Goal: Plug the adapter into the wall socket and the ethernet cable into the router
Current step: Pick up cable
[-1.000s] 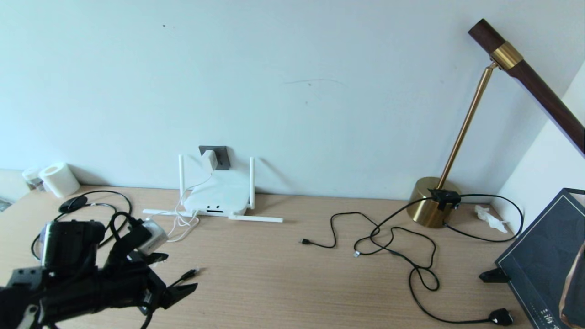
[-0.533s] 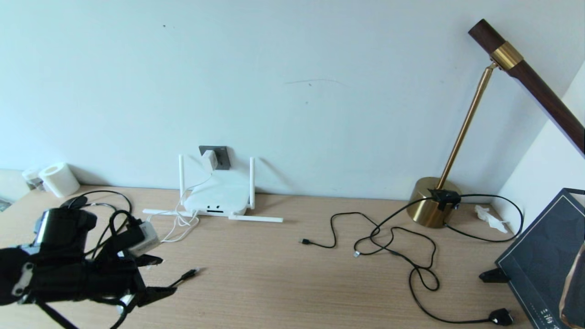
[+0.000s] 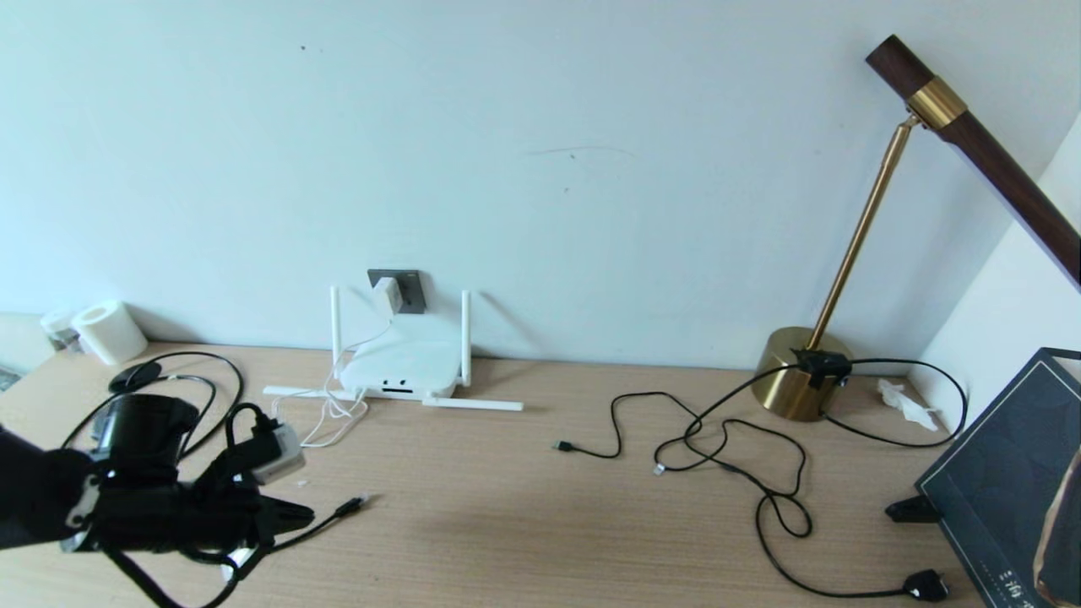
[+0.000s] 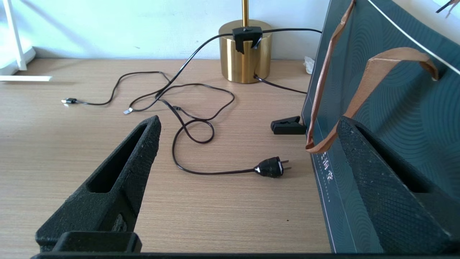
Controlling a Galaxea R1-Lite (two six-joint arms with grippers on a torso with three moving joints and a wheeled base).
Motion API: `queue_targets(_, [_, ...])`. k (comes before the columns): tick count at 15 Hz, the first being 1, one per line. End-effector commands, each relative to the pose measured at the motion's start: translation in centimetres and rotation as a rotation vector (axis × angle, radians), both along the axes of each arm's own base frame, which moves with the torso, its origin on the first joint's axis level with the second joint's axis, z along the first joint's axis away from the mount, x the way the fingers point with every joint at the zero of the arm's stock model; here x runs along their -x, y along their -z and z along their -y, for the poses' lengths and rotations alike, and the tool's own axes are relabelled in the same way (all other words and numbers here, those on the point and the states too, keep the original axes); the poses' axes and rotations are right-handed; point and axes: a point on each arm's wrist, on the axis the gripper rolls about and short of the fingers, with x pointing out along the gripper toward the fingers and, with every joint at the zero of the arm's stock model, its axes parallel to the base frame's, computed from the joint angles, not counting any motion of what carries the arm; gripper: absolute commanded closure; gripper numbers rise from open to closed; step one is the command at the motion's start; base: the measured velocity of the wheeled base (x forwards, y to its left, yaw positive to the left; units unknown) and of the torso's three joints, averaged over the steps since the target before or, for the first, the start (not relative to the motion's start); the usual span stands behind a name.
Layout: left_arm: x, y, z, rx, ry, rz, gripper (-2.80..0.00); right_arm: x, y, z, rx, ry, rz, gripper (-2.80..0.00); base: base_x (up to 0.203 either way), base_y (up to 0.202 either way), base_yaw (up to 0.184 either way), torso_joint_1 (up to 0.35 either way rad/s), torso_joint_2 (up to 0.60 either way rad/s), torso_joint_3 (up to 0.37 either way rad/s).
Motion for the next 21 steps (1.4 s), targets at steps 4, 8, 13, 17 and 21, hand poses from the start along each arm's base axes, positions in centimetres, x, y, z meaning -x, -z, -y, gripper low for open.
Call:
queue_targets(4, [-0.8, 1.4, -0.1, -0.011, -0.004, -0.044, 0.0, -0.1, 0.3, 0.0, 0.0, 0.0, -0.01, -2.8, 0.0, 0.0, 0.0, 0.0, 0.0, 0.0])
queue_targets(8, [-2.1, 2.0, -0.2, -0.01, -0.001, -0.047, -2.8, -0.1, 0.3, 0.0, 0.0, -0.001, -0.01, -2.8, 0.0, 0.0, 0.0, 0.0, 0.0, 0.0])
queue_targets(13, [-4.0, 2.6, -0.3, -0.001, -0.012, -0.052, -2.8, -0.1, 0.3, 0.0, 0.0, -0.001, -0.01, -2.8, 0.0, 0.0, 0.0, 0.0, 0.0, 0.0])
queue_targets(17, [-5.4, 3.5, -0.4, -0.015, -0.013, -0.059, -2.8, -0.1, 0.3, 0.0, 0.0, -0.001, -0.01, -2.8, 0.0, 0.0, 0.0, 0.0, 0.0, 0.0])
queue_targets(21, [-5.9, 4.2, 0.0, -0.014, 0.004, -0.071, -2.8, -0.1, 0.3, 0.0, 0.0, 0.0, -0.01, -2.8, 0.0, 0.0, 0.0, 0.0, 0.0, 0.0])
